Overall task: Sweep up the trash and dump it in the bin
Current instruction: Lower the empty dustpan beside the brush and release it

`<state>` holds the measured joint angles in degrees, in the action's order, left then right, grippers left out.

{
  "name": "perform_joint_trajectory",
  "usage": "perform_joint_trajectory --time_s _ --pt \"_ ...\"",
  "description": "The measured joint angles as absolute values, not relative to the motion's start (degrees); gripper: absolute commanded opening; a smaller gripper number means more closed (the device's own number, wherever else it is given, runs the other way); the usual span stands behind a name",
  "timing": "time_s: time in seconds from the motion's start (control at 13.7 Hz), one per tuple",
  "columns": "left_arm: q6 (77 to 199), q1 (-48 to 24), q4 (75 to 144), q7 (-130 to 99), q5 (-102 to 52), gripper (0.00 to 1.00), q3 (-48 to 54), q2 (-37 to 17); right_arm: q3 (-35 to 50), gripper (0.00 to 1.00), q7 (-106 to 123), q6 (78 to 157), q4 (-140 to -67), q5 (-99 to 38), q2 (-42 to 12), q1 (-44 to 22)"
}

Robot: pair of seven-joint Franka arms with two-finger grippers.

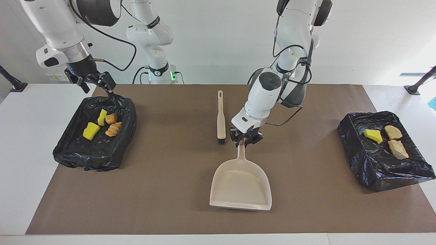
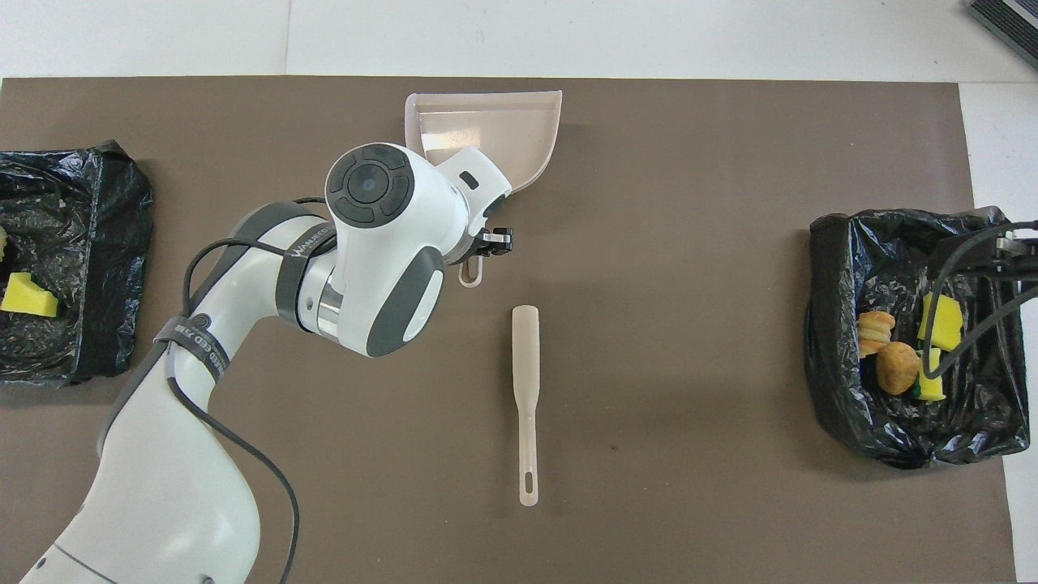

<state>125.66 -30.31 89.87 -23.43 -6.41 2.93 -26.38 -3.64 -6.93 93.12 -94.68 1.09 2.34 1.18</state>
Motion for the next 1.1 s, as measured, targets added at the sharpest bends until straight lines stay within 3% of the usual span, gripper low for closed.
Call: perform_joint_trajectory --time_s 0.22,0.37,0.44,0.51,1.1 --pt "125.7 -34.2 87.8 -26.3 -6.4 0.00 2.9 -30.1 -3.6 1.00 -6.9 93.1 -94.6 1.1 2.3 1.1" --pt "125.7 -35.2 87.3 -28.6 -6.3 0.24 2.8 -31.0 -3.6 1.00 -6.9 93.1 -94.6 1.1 2.3 1.1" --pt "125.6 -35.2 86.9 -30.1 -6.3 0.56 2.7 -30.9 -3.6 1.00 -6.9 93.1 -94.6 1.1 2.3 1.1" --pt "125.5 -35.1 86.4 -30.9 -6.3 1.00 2.3 -30.8 -3.6 1.00 -6.9 93.1 -94.6 1.1 2.3 1.1" --pt "118.7 -31.7 85.4 -32.2 -6.2 1.00 -0.3 -25.7 -3.6 1.00 -6.9 93.1 -94.6 1.1 2.3 1.1"
